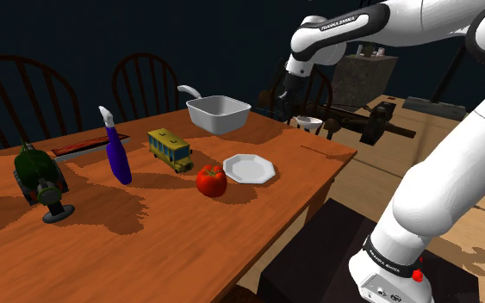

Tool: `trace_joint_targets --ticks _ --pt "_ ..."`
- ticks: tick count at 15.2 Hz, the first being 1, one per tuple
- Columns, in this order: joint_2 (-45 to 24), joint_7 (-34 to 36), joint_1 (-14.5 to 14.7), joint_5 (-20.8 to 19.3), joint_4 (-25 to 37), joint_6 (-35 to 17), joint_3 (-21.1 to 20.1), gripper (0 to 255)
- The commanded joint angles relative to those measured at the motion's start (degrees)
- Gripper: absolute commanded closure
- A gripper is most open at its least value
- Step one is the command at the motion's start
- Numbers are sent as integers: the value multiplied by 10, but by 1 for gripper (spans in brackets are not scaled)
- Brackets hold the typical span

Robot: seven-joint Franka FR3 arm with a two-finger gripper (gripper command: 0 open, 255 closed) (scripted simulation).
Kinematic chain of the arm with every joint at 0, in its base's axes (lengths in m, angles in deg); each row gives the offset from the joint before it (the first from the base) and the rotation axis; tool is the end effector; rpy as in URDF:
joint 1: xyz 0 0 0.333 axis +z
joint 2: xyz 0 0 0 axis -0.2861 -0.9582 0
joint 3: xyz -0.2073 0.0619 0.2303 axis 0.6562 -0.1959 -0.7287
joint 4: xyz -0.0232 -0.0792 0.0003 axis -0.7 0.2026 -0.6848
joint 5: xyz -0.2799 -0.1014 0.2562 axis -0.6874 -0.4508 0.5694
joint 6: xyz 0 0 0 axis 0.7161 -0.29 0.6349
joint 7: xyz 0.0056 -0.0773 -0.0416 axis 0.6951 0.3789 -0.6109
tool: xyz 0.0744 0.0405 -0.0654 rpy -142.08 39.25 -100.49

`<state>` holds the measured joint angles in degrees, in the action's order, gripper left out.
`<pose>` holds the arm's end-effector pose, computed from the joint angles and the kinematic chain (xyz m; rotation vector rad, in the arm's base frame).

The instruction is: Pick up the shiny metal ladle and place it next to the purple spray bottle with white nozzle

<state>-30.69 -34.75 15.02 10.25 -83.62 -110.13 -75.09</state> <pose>0.4789 -0.1405 0.5028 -3.0396 -0.0193 -0.1688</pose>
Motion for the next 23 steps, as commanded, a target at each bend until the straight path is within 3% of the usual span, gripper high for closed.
trace_joint_targets --ticks 1,23 --pt "1 2 0 -1 13 14 0 255" --pt "-4 18 2 -3 188 184 -3 255"
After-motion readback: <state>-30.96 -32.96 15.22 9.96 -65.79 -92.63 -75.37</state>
